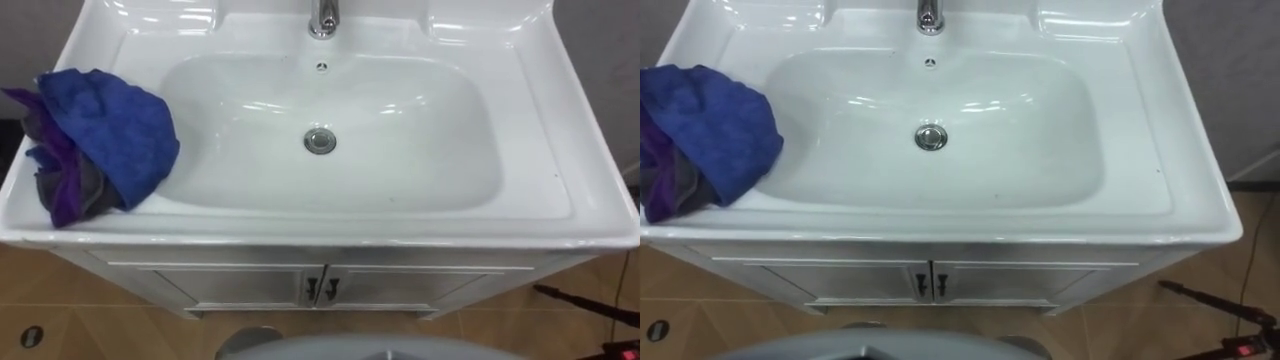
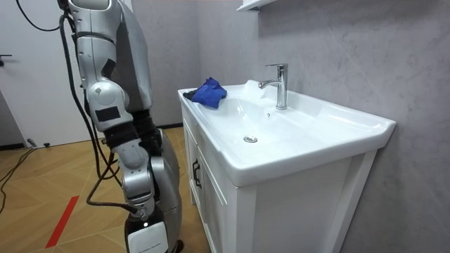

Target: Wipe basin

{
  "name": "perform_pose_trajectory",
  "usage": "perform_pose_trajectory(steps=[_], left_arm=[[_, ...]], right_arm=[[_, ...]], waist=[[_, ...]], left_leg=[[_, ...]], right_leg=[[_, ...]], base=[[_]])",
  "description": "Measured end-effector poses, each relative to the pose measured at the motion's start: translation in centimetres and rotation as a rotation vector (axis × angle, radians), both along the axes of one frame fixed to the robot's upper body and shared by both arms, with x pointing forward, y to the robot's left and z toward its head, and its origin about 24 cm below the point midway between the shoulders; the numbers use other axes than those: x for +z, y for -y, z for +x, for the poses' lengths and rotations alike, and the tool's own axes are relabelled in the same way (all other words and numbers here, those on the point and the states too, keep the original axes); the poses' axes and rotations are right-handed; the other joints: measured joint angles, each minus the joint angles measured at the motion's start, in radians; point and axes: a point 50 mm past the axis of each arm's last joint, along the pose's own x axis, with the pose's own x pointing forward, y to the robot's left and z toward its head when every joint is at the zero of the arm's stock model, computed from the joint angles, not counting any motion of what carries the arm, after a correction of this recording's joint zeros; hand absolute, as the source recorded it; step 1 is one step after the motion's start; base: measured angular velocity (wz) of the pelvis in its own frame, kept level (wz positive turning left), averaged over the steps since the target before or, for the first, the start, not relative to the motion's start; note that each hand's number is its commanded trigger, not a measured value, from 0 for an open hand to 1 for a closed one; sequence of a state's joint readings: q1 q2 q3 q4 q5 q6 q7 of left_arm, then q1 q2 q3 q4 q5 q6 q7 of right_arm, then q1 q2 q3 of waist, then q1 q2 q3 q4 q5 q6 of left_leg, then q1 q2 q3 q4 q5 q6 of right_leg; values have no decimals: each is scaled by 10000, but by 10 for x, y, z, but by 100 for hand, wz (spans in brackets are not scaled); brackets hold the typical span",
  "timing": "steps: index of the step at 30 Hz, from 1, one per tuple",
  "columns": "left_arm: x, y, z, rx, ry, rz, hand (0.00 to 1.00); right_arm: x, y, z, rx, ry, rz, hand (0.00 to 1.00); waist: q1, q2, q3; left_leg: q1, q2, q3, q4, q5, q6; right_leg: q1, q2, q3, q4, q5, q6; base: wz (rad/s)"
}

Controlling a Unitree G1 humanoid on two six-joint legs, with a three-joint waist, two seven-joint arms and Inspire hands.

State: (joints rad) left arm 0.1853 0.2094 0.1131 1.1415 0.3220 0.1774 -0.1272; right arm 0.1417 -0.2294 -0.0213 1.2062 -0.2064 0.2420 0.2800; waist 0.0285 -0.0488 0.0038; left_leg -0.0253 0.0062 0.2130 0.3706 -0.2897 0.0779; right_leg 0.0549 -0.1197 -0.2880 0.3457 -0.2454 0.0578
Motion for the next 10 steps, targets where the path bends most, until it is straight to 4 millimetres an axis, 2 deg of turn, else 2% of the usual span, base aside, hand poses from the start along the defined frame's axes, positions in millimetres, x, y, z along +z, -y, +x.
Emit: perform_pose_trajectory(steps=[10], left_arm=[[0,0,0,61,-176,-81,0]], right_arm=[[0,0,-1,-12,-22,-18,0]], waist=[[-18,18,13]], left_leg=[[27,9,27,-17,0,-1]], right_leg=[[-3,2,-6,-21,-1,0]], base=[[0]])
